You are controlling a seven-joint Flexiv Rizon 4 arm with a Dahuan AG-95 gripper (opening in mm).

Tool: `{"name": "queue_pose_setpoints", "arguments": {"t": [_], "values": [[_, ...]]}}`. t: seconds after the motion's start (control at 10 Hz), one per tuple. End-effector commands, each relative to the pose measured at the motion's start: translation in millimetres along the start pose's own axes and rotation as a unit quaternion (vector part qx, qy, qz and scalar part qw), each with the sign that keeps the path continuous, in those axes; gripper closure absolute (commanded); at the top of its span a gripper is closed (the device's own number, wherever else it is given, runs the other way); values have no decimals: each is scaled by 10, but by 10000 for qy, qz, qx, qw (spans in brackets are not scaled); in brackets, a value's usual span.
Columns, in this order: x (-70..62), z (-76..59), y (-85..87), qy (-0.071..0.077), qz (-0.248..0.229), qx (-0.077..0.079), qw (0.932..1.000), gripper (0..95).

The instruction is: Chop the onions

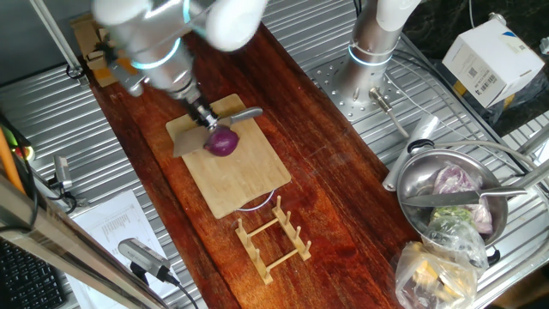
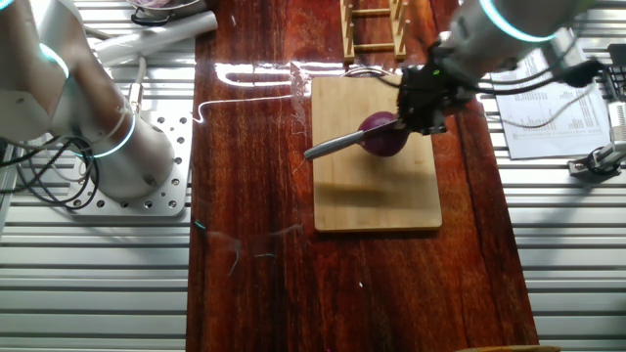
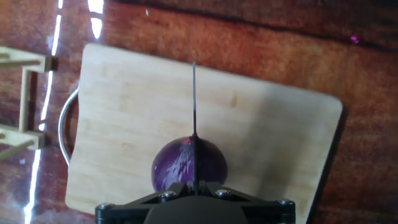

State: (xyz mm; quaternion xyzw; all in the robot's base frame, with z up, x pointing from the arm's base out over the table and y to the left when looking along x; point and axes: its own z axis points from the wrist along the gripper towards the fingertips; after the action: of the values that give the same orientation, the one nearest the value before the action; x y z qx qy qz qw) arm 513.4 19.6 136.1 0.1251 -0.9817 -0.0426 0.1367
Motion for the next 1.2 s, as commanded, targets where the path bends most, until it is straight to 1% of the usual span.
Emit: {"name": "queue_pose_setpoints", "arguments": {"t": [0.1, 0.2, 0.3, 0.4, 0.5, 0.7, 0.8, 1.0, 1.1, 1.2], "values": [[-101, -26, 54, 475, 103, -98, 9988, 950], [-125, -60, 102, 658, 107, -130, 9977, 950], [-142, -103, 156, 788, 122, -145, 9967, 950], [-141, -128, 189, 817, 109, -141, 9965, 950], [-135, -127, 190, 800, 113, -127, 9966, 950], [-107, -113, 188, 649, 134, -78, 9978, 950], [-63, -108, 178, 610, 159, -55, 9980, 950], [49, -114, 115, 612, 196, -54, 9979, 950], [81, -119, 99, 606, 249, -81, 9978, 950], [97, -114, 98, 610, 279, -61, 9977, 950]]}}
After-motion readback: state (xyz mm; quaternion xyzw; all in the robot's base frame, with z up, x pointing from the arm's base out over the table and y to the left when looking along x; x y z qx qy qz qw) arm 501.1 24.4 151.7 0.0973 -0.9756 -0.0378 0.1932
